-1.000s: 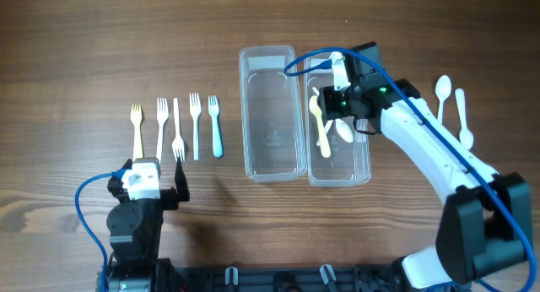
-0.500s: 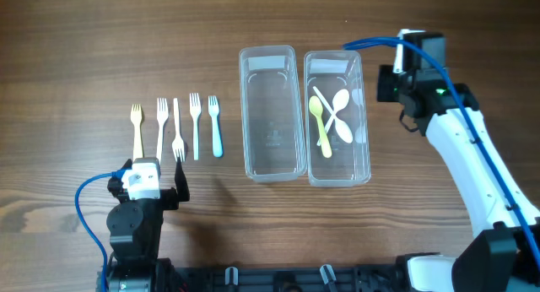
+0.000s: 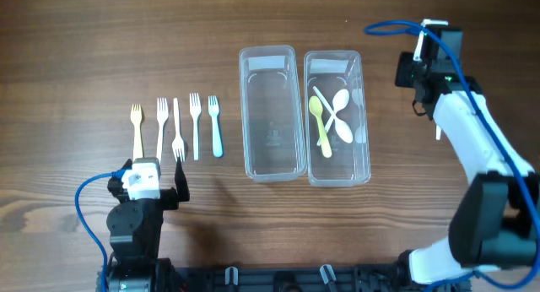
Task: Pack container
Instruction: 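Move the right gripper to the white spoon and grasp it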
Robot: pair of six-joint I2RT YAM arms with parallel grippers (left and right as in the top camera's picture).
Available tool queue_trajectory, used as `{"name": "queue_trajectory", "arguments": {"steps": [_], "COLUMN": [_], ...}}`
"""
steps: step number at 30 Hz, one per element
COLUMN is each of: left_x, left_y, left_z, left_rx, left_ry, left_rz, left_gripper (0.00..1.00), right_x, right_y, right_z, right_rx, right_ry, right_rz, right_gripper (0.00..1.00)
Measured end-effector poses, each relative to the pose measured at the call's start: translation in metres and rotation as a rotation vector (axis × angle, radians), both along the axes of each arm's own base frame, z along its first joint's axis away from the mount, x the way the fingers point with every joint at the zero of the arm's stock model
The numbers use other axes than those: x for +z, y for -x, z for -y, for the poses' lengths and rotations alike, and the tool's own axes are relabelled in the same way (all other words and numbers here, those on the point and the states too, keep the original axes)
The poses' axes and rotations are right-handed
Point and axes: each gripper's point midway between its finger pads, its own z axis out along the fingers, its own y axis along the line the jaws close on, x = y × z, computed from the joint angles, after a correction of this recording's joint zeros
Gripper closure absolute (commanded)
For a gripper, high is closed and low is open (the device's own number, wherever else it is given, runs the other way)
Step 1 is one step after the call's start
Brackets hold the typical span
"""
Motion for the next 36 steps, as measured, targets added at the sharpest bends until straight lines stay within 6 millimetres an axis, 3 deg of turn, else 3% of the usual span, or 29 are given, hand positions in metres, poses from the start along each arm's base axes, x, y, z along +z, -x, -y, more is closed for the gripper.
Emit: {"name": "queue_trajectory", "arguments": {"steps": [5, 13, 18, 29, 36], "left_x": [0.0, 0.0, 0.0, 0.0, 0.0], "left_y": [0.0, 0.0, 0.0, 0.0, 0.0], "left_z": [0.0, 0.0, 0.0, 0.0, 0.0], "left_rx": [0.0, 0.0, 0.0, 0.0, 0.0], "left_ry": [0.0, 0.0, 0.0, 0.0, 0.0], "left_rz": [0.0, 0.0, 0.0, 0.0, 0.0], "left_gripper": [0.0, 0.0, 0.0, 0.0, 0.0], "right_x": [-0.041, -0.048, -0.049, -0.053, -0.09], "right_y": [0.023, 0.038, 0.042, 0.06, 0.064], "right_z": [0.025, 0.044, 0.053, 0.097, 0.089], "right_rx": [-0.054, -0.1, -0.125, -0.218, -0.152], "right_ry": [-0.01, -0.039, -0.053, -0.132, -0.162], "right_rz": [-0.153, -0.202, -0.209, -0.208, -0.299], "right_gripper": [0.49, 0.51, 0.65, 0.58, 0.56]}}
